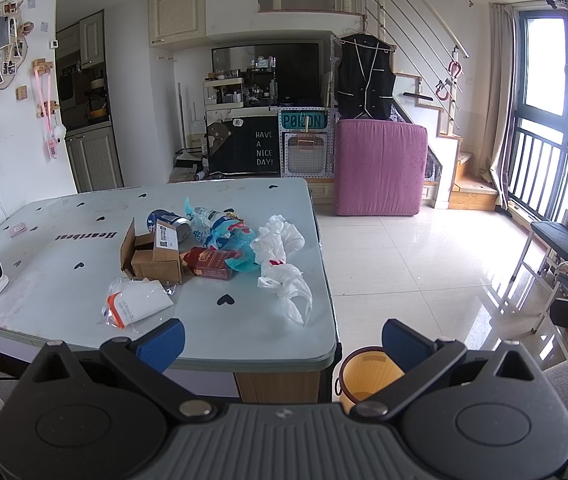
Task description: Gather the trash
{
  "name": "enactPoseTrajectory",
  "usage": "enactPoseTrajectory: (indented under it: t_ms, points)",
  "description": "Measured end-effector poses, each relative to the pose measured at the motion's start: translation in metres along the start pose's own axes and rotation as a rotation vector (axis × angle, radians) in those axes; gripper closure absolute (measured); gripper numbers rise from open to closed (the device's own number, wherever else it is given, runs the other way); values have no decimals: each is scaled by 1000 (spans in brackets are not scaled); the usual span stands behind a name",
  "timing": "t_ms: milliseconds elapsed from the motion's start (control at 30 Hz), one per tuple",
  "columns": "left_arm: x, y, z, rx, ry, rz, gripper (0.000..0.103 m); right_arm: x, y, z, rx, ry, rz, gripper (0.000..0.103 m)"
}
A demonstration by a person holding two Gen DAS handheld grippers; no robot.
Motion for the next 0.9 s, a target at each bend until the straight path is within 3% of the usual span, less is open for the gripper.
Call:
enactPoseTrajectory:
  t_ms: [900]
  points:
    - [0, -8, 9, -20, 8, 7, 0, -2, -3, 3, -10, 0, -1, 0]
Point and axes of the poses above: each gripper's, at about its wrist camera, not at the fingertips, and y roughly against the way its jaws point, x to its right, z to its underside, the point moved 6 cm from there along -y, roughly the way its jaws point, and after that the axes turned 5 degrees about x, right-handed, at the moved point
